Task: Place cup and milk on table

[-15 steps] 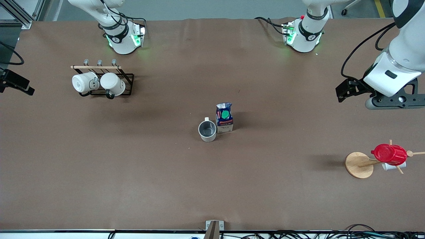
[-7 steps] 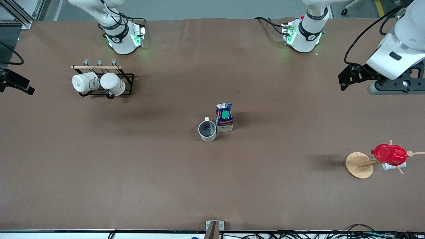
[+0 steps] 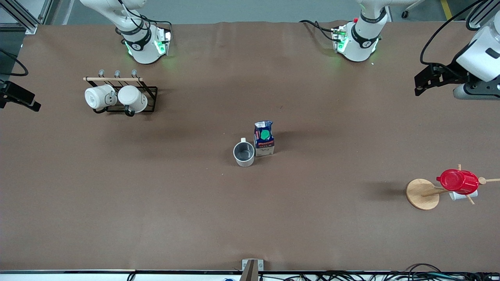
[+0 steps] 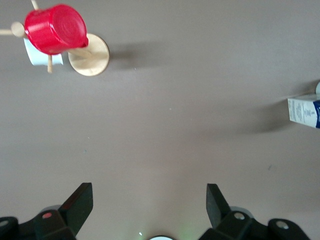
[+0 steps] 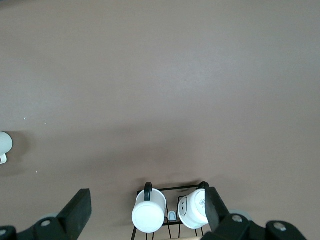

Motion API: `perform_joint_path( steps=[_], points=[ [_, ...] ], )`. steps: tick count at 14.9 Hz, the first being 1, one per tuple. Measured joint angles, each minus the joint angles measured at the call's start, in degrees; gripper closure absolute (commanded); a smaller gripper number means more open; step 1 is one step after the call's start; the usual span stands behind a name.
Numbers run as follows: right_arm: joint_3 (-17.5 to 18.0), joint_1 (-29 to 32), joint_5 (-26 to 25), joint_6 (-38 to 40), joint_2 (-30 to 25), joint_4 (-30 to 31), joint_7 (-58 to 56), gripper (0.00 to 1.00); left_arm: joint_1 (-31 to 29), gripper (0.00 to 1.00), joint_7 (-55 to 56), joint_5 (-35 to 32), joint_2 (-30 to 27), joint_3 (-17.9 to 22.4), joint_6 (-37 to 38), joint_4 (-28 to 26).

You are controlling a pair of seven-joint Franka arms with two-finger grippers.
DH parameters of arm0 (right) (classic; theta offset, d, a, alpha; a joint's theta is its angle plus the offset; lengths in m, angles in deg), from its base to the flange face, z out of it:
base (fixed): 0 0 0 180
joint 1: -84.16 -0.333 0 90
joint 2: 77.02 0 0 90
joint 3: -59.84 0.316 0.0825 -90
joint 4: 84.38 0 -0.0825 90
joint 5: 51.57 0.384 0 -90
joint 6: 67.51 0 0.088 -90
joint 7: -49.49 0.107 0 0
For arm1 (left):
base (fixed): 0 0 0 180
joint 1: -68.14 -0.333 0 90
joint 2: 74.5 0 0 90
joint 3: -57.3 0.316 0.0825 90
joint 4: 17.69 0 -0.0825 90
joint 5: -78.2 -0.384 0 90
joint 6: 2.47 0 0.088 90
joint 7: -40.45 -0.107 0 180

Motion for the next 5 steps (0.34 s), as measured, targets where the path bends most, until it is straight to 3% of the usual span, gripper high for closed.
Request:
perform_joint_path(
  steps=[5],
  points=[
    [-0.06,0.0,0.0,0.01,0.0,0.0,0.0,0.0,0.78,0.0,-0.12,1.34,-3.65,1.65,0.0,-3.24]
  ],
)
